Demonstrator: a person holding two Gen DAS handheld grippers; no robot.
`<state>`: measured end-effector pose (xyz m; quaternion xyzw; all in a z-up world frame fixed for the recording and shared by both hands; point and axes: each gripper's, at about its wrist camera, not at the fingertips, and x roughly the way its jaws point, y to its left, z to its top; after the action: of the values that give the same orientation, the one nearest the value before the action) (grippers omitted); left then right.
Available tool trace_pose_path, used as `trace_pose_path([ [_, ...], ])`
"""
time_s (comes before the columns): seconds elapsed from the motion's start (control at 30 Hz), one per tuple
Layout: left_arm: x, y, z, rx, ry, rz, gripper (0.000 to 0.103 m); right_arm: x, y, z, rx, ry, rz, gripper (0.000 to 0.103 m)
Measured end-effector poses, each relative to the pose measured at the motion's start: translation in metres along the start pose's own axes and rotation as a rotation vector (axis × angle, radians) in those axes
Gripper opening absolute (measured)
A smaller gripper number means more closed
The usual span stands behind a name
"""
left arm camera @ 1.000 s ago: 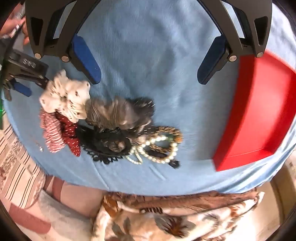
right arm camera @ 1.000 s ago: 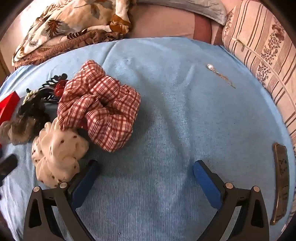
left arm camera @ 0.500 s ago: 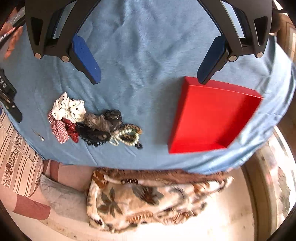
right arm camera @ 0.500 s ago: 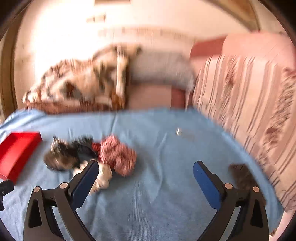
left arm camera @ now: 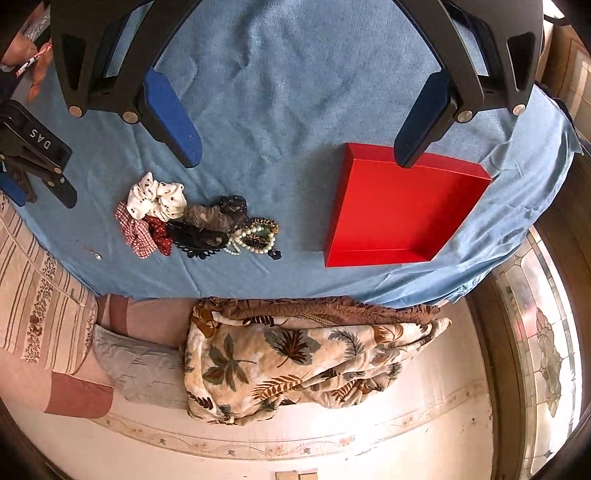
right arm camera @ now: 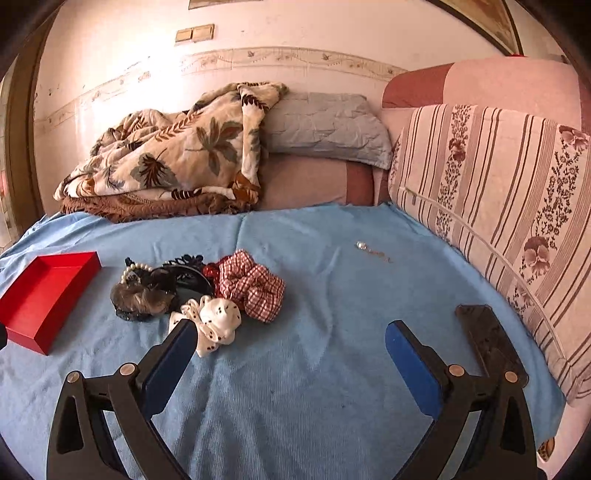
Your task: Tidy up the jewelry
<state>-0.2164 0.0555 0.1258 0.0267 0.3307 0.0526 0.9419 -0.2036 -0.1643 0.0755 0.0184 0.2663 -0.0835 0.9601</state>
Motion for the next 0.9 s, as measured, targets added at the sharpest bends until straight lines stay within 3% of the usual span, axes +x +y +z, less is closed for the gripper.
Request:
trace_pose_path([
  [0.27, -0.005, -0.011, -0.005, 0.026, -0.008, -0.008, 0.103, -0.011, -0.002, -0.001, 0.007, -0.107, -0.057, 0.103],
  [0.43, -0.005, -0.015, -0.008, 0.033, 0.0, -0.022, 0.103, 0.017, -0.002, -0.006, 0.023, 0.061, 0.032, 0.103],
  [0.9, 0.002, -0.014, -0.012, 0.033, 0.035, -0.041, 0.103, 0.015, -0.002, -0.008, 0.031, 0.066, 0.035, 0.103],
])
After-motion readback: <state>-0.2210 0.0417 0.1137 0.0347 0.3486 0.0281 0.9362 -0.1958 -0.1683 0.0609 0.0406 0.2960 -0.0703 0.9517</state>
